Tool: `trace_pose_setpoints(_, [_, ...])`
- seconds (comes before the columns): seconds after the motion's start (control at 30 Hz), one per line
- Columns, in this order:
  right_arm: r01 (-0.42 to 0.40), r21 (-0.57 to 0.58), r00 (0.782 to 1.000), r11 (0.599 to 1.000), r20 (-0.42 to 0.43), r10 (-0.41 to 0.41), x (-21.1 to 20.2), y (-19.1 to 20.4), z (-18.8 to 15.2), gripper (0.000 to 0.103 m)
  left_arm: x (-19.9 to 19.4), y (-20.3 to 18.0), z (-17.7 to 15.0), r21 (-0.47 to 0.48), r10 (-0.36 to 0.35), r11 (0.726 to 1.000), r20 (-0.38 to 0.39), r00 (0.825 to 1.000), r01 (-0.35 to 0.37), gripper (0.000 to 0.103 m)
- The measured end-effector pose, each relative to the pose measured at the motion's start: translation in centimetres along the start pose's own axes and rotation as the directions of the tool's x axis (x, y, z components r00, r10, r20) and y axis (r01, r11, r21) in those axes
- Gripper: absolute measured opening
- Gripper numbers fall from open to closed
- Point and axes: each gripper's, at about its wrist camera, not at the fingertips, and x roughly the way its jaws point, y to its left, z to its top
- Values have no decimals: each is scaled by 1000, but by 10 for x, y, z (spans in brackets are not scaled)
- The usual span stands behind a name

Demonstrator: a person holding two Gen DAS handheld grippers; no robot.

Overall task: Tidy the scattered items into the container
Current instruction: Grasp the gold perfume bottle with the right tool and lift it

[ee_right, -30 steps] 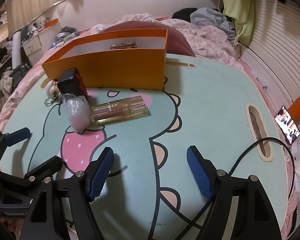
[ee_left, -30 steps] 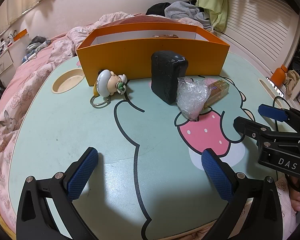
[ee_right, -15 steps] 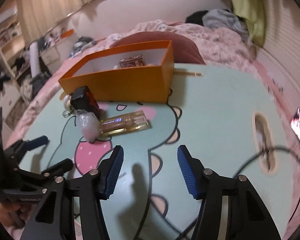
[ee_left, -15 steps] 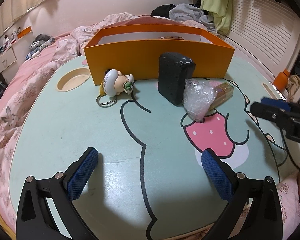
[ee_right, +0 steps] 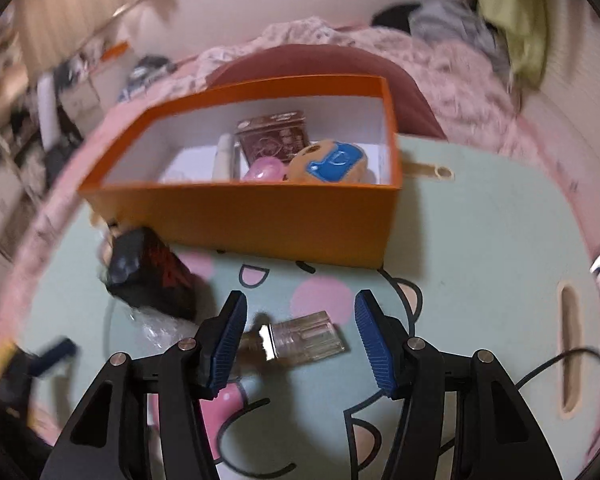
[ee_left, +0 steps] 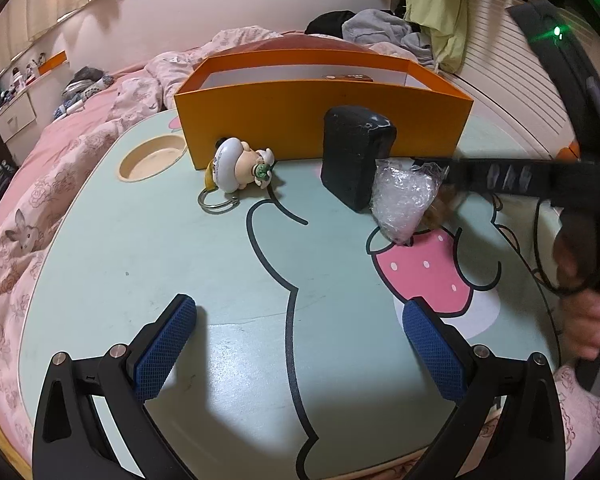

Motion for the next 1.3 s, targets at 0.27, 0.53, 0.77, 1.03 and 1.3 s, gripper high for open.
trace_pose_setpoints(0.27, [67,-114,997,991,49,-62,-18,3,-35,51,-1,3,0,-13,-13,1000,7,1000,13,103])
trace_pose_setpoints(0.53, [-31,41,994,999,105,26,-27,-31,-39,16,-13,36,-4,-148,-178,970,93,980,191,103])
trace_pose_setpoints(0.77, [-86,93,969,992,240,61,-52,-41,-42,17,-29,44,-5,-172,-228,950,182,957,259,102])
trace_pose_setpoints(1.03, [-96,102,972,990,224,71,-50,-43,-42,17,-14,-14,17,49,-213,977,66,975,210,74])
trace_pose_setpoints(1.3, [-117,128,973,985,215,88,-47,-48,-43,17,8,-30,42,56,-214,975,3,977,213,48])
